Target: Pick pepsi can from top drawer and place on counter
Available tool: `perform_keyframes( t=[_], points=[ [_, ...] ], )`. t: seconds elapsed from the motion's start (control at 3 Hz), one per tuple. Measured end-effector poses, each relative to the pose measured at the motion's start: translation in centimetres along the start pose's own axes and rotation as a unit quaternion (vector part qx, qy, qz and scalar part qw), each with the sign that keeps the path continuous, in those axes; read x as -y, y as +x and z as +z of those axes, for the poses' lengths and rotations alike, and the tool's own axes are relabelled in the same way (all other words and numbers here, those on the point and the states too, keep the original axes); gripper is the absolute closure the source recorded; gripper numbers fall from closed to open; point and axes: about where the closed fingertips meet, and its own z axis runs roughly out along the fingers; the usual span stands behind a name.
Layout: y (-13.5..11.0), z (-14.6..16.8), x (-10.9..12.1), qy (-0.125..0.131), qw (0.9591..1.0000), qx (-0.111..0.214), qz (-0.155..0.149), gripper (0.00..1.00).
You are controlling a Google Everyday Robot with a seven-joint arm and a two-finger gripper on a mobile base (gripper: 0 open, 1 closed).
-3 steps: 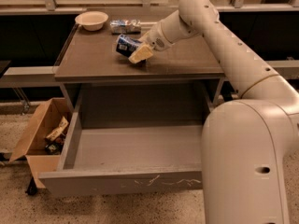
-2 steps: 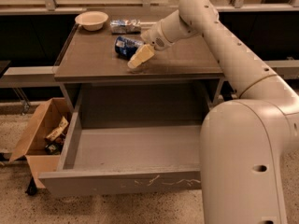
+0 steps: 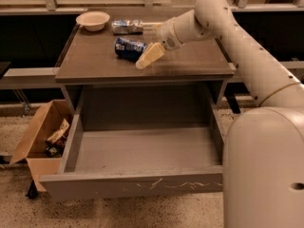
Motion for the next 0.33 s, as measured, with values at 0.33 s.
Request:
perform_keyframes(
  t=[0.33],
  points=[
    [0.46,-3.23,-0.50,0.017,0.9987,0.047,-0.013,0.00]
  ],
)
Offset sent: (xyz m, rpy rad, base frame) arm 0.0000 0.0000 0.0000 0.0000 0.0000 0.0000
